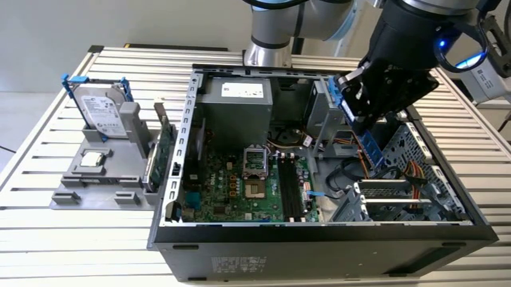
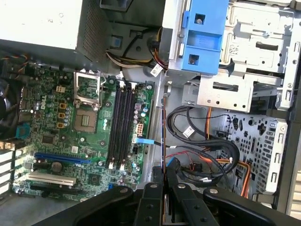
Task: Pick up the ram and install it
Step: 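Insert the ram into the slot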
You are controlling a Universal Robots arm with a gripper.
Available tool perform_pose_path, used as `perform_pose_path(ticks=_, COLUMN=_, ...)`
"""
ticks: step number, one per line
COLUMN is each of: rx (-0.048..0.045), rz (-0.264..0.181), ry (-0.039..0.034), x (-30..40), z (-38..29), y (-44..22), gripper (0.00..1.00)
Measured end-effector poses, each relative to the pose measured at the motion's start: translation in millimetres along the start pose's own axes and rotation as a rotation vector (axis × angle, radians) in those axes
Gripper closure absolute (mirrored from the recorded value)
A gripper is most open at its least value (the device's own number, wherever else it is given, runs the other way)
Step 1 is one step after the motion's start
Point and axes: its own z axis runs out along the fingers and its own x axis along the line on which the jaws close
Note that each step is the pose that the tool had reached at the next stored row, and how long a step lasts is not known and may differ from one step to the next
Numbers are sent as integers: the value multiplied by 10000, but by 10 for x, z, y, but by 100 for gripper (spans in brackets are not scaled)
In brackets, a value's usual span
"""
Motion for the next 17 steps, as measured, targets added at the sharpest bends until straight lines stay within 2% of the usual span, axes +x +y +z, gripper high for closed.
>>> perform_pose_path(ticks=17, rx=-1, rz=1, ry=14, x=1, z=75, y=-1, gripper=100)
